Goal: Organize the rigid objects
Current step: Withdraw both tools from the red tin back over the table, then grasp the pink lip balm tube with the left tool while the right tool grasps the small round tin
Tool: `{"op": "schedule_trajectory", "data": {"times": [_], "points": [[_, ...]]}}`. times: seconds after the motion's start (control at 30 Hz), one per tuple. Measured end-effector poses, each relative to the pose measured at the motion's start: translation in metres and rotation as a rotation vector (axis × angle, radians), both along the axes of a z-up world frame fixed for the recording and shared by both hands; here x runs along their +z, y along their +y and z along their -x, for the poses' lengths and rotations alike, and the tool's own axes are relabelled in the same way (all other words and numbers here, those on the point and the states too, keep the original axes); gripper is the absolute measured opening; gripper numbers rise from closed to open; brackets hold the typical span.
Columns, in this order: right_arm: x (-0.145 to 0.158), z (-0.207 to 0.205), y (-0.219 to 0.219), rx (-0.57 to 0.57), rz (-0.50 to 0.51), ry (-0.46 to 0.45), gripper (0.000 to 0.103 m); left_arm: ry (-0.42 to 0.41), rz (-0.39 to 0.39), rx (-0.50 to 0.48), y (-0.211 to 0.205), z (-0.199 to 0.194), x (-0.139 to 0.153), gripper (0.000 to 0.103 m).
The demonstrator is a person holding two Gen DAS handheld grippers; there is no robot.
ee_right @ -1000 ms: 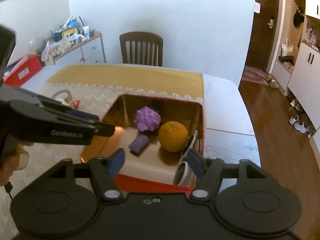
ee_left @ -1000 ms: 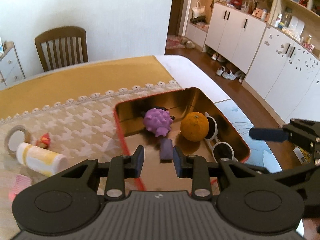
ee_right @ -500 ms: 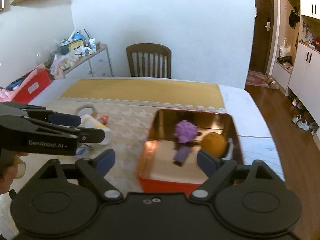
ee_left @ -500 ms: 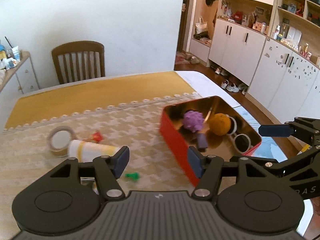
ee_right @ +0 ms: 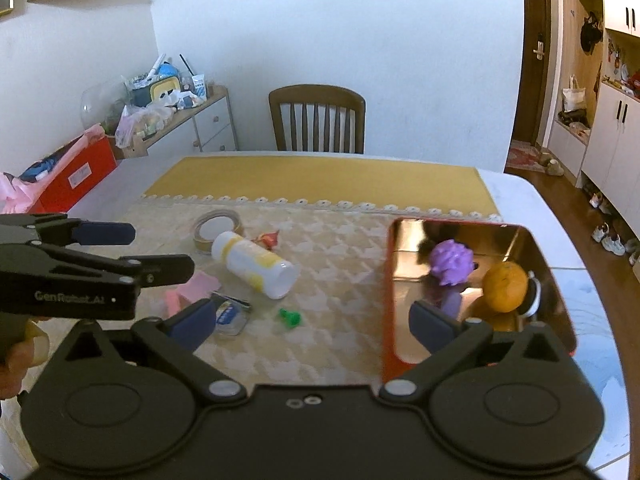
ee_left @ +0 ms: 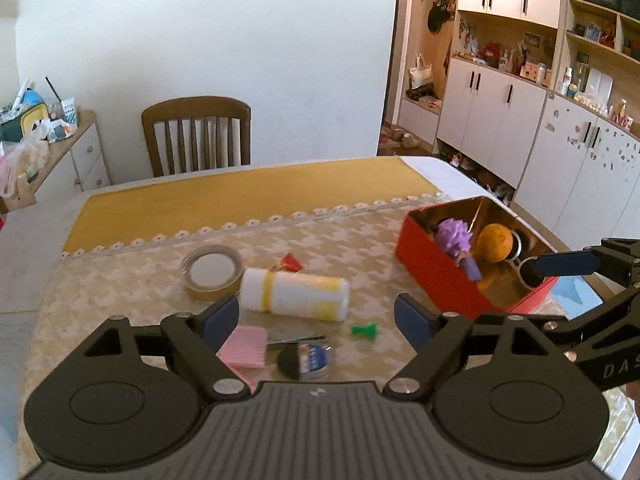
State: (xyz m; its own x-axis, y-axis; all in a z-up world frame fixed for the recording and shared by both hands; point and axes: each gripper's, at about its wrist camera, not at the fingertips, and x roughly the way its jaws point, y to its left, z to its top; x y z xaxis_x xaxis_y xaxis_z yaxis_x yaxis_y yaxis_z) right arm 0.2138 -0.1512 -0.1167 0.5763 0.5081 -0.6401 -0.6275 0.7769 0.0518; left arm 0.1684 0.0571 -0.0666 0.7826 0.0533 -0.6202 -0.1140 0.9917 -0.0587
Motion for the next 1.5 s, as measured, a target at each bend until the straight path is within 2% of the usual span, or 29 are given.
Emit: {"op": "schedule_trajectory", "data": {"times": [0.3, 0.57, 0.8, 0.93, 1.23, 1.33, 1.5], "points": [[-0.016, 0.001, 0.038, -0.033, 0.037, 0.043, 0.103, 0.025, -0.024, -0.021, 0.034, 0.011, -0.032, 0.085], [-0.043, -0.005, 0.07, -0.034, 0.101, 0.104, 0.103, 0.144, -0.053, -0.054, 0.051, 0.0, -0.082, 0.085], [-0.064, -0.014, 0.096, -0.024, 0.122, 0.162, 0.097, 0.179, -0.021, -0.054, 0.064, -0.008, -0.104, 0.085], [-0.072, -0.023, 0.109, -0.027, 0.121, 0.196, 0.095, 0.172, -0.029, -0.079, 0.065, -0.012, -0.108, 0.085], [-0.086, -0.033, 0.128, -0.016, 0.131, 0.248, 0.078, 0.106, -0.074, -0.128, 0.064, -0.016, -0.115, 0.085], [-0.088, -0.034, 0.134, -0.007, 0.131, 0.255, 0.076, 0.097, -0.063, -0.135, 0.064, -0.016, -0.115, 0.085], [-0.092, -0.035, 0.138, -0.002, 0.127, 0.266, 0.07, 0.078, -0.069, -0.158, 0.064, -0.013, -0.116, 0.074]]}}
